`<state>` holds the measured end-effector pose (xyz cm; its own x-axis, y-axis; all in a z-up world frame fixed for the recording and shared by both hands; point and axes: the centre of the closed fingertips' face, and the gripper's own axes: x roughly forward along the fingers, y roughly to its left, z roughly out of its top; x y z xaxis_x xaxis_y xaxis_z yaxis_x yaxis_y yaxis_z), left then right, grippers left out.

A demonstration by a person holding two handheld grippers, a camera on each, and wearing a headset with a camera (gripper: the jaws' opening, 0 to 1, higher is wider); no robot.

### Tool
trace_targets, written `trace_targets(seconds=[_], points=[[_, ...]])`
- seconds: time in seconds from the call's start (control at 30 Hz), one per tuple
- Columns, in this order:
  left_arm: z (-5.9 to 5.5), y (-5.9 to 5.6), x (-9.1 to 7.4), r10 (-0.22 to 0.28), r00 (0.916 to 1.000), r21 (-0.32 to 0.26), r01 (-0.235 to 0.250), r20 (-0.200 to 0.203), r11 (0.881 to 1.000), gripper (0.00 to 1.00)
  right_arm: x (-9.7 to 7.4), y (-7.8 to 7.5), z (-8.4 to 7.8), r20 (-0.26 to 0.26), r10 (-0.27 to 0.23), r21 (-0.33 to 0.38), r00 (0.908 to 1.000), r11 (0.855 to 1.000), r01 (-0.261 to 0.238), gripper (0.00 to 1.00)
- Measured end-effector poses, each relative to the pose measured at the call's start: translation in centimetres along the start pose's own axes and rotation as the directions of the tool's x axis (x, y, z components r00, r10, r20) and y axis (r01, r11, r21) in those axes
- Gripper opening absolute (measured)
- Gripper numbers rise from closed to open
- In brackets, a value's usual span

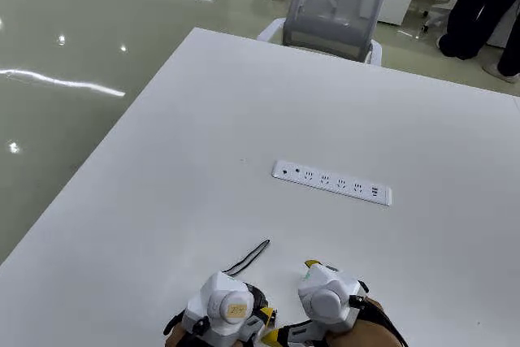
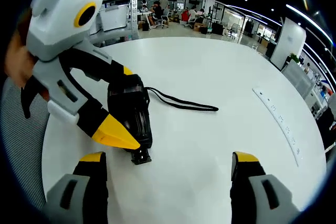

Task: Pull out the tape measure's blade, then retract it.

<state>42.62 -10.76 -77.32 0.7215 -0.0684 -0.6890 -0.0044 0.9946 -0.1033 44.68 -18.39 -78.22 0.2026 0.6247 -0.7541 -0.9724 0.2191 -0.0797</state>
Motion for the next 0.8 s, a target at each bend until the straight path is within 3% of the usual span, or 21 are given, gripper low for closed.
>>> trace_targets(seconds=[0.07, 0.17, 0.2, 0.27, 0.37, 0.47, 0.53, 0.6, 0.63, 0.67, 0.8], points=[[0.2, 0.0, -0.1, -0.016, 0.9998, 0.001, 0.016, 0.009, 1.0, 0.6, -0.1, -0.1, -0.2, -0.005, -0.002, 0.001, 1.0, 1.0, 0.002, 1.0], [0.8, -0.2, -0.2, -0.03, 0.9989, 0.137, 0.025, 0.036, 0.99, 0.61, -0.1, -0.2, -0.6, -0.01, -0.007, 0.011, 0.9999, 1.0, 0.007, 1.0], [1.0, -0.2, -0.4, -0.031, 0.9983, 0.144, 0.024, 0.049, 0.989, 0.61, -0.2, -0.3, -0.6, -0.01, -0.01, 0.011, 0.9999, 1.0, 0.01, 1.0], [1.2, 0.2, -0.4, -0.036, 0.9973, 0.102, 0.03, 0.064, 0.994, 0.62, -0.3, -0.4, -0.7, -0.009, -0.012, 0.021, 0.9999, 1.0, 0.013, 1.0], [2.0, 0.6, -0.6, -0.063, 0.9939, 0.069, 0.056, 0.091, 0.996, 0.77, -0.6, -0.6, -0.8, -0.005, -0.018, 0.032, 0.9998, 0.999, 0.019, 1.0], [3.5, 0.8, -1.0, -0.1, 0.9839, 0.07, 0.09, 0.148, 0.993, 0.82, -1.0, -0.6, -0.9, -0.002, -0.026, 0.048, 0.9997, 0.999, 0.026, 1.0], [4.1, 0.7, -1.3, -0.146, 0.973, 0.029, 0.143, 0.179, 0.989, 0.9, -1.3, -0.7, -1.1, 0.002, -0.034, 0.058, 0.9994, 0.998, 0.034, 1.0], [4.6, 1.5, -1.5, -0.154, 0.9668, 0.063, 0.144, 0.204, 0.988, 0.99, -1.6, -0.8, -1.1, 0.008, -0.046, 0.08, 0.9989, 0.996, 0.045, 1.0], [4.6, 1.6, -1.7, -0.162, 0.9654, 0.072, 0.15, 0.204, 0.986, 0.99, -1.8, -0.9, -1.0, 0.016, -0.052, 0.082, 0.9985, 0.995, 0.05, 1.0], [4.7, 1.6, -1.9, -0.193, 0.9584, 0.07, 0.182, 0.21, 0.981, 0.99, -2.1, -1.0, -0.9, 0.019, -0.059, 0.087, 0.9981, 0.995, 0.057, 1.0], [4.7, 2.6, -2.2, -0.212, 0.9536, 0.115, 0.191, 0.214, 0.975, 0.99, -2.8, -1.3, -0.7, 0.04, -0.083, 0.114, 0.9958, 0.99, 0.078, 1.0]])
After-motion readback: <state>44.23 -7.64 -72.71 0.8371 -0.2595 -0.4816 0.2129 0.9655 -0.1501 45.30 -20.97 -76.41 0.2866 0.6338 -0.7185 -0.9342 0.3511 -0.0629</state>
